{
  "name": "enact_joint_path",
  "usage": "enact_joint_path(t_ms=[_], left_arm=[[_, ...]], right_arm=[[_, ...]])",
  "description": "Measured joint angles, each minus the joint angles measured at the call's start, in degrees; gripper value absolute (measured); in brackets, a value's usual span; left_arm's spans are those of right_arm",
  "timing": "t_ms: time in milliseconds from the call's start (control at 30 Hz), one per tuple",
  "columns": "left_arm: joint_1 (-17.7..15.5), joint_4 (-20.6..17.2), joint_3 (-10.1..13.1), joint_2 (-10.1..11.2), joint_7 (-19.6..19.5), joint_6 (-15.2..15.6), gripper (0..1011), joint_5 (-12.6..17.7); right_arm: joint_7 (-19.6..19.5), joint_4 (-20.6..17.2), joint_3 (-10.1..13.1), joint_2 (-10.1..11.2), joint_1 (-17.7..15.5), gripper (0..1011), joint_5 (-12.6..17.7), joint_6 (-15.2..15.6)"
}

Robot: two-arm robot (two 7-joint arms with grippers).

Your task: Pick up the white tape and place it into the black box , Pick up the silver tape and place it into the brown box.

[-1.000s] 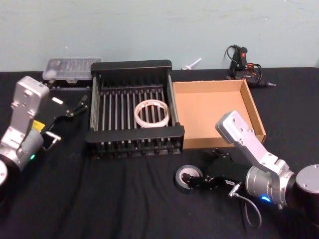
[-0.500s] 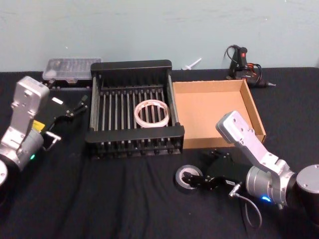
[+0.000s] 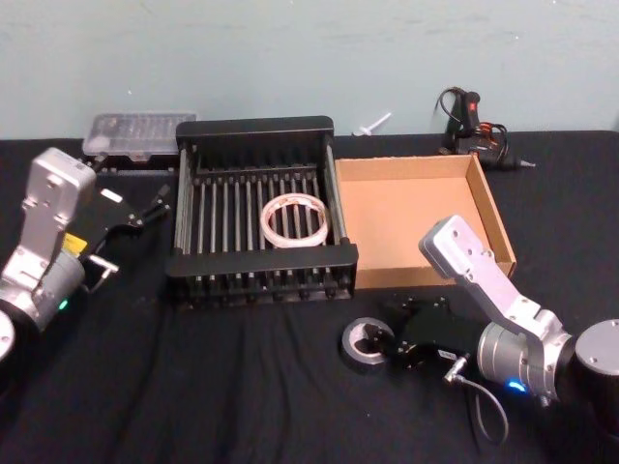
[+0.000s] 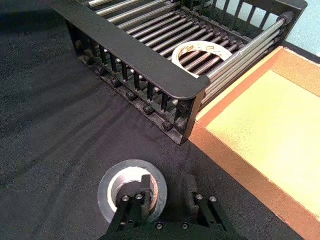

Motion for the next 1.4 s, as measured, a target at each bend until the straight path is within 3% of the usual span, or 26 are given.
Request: enact_joint_path(t_ms=[300,367,833,1100,1400], left_arm=[[0.0,0.0,0.0,0.0,0.0,0.0,1001,0.0],[0.0,0.0,0.0,0.0,0.0,0.0,1001,0.0],[0.0,0.0,0.0,0.0,0.0,0.0,1001,0.0],[0.0,0.0,0.0,0.0,0.0,0.0,1001,0.0],[0.0,0.0,0.0,0.0,0.0,0.0,1001,0.0]], right_arm=[[0.0,0.0,0.0,0.0,0.0,174,0.0,0.0],[0.0,0.0,0.0,0.0,0.0,151,0.1,0.0],[0.5,-0.4,0.6,0.4,-0.4,147,0.7,-0.9],[0.1,-2.4,2.9,1.7,-1.8,147,2.1,-1.8],[-2.5,-4.2,7.2,2.0,-2.6,148,4.3,-2.1]])
